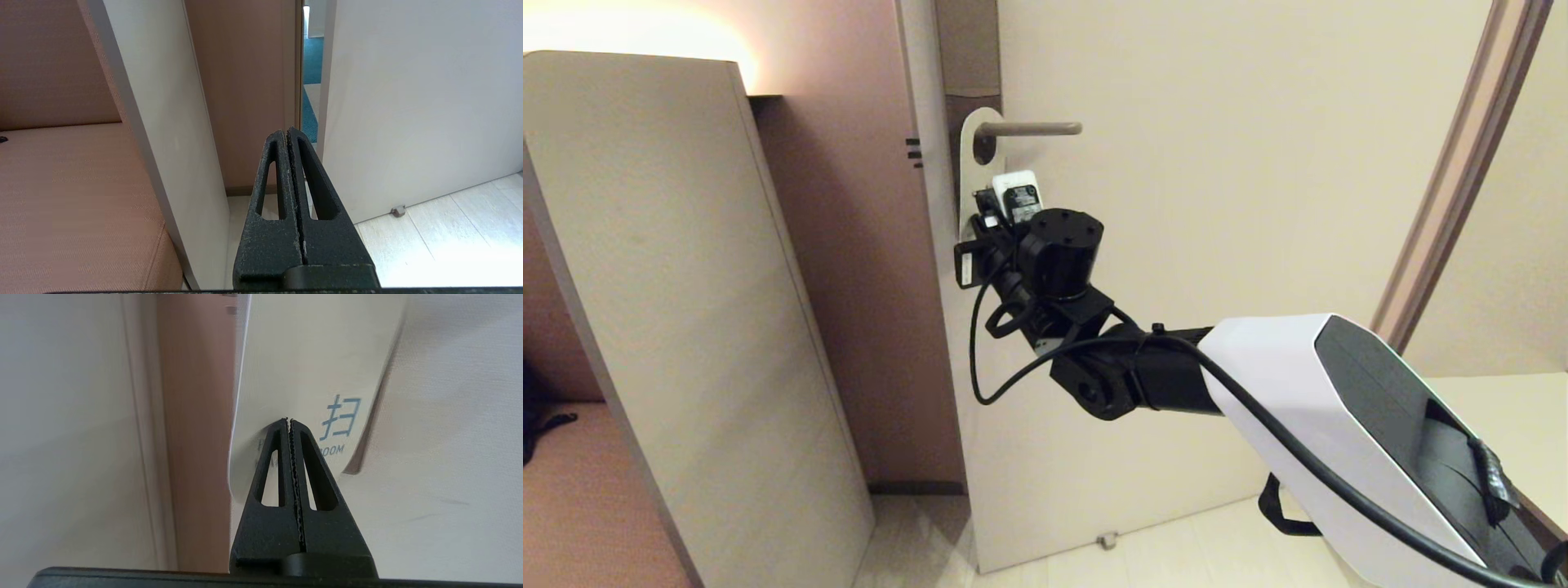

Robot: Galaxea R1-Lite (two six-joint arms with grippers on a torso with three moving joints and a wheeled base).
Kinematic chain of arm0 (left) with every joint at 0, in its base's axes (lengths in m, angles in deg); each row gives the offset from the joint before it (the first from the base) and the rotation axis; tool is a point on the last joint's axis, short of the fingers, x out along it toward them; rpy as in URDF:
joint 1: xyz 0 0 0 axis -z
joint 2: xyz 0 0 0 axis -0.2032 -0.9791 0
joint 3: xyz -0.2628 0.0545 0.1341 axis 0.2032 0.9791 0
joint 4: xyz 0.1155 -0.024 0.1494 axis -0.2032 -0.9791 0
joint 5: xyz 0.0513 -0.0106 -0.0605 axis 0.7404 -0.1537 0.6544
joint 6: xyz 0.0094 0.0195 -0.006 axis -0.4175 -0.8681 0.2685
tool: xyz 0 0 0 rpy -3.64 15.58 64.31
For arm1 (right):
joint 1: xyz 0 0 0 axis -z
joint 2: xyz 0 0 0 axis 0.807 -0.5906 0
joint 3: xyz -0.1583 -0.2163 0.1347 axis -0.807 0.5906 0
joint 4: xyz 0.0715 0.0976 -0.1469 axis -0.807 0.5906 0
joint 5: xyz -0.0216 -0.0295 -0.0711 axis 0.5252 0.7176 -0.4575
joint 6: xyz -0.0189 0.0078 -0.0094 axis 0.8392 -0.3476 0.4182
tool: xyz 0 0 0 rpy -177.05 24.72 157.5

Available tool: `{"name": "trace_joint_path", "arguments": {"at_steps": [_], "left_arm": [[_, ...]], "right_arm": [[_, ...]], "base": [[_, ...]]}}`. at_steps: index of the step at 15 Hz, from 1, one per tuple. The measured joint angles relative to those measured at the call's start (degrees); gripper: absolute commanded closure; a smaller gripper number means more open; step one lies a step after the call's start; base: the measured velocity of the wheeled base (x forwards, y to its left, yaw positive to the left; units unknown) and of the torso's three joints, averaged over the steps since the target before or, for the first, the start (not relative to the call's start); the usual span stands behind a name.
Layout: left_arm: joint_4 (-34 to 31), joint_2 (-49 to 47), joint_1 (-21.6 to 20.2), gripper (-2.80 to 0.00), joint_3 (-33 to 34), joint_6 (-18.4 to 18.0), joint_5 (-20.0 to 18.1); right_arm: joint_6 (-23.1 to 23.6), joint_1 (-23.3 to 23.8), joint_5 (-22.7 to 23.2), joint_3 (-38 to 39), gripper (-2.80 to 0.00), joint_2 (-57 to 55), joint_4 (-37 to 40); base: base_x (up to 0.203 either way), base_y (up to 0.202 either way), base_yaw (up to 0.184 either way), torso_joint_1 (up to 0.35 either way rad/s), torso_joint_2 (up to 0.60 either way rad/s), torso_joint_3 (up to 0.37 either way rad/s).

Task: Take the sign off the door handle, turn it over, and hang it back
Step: Hang the sign back with the other side facing out

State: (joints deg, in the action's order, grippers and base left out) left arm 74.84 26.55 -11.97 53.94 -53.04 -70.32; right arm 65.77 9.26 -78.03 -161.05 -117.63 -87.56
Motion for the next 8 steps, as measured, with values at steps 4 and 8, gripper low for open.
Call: {"name": "trace_joint_path", "arguments": {"at_steps": [4, 8], "left_arm": [[0.0, 0.0, 0.0, 0.0, 0.0, 0.0, 0.0], [0.0, 0.0, 0.0, 0.0, 0.0, 0.0, 0.0]], "right_arm": [[-0.2, 0.0, 0.2, -0.1, 0.0, 0.1, 0.0], [-0.2, -0.2, 0.6, -0.4, 0.0, -0.7, 0.0]], "base": [[0.0, 0.0, 0.0, 0.0, 0.0, 0.0], [0.0, 0.0, 0.0, 0.0, 0.0, 0.0]]}}
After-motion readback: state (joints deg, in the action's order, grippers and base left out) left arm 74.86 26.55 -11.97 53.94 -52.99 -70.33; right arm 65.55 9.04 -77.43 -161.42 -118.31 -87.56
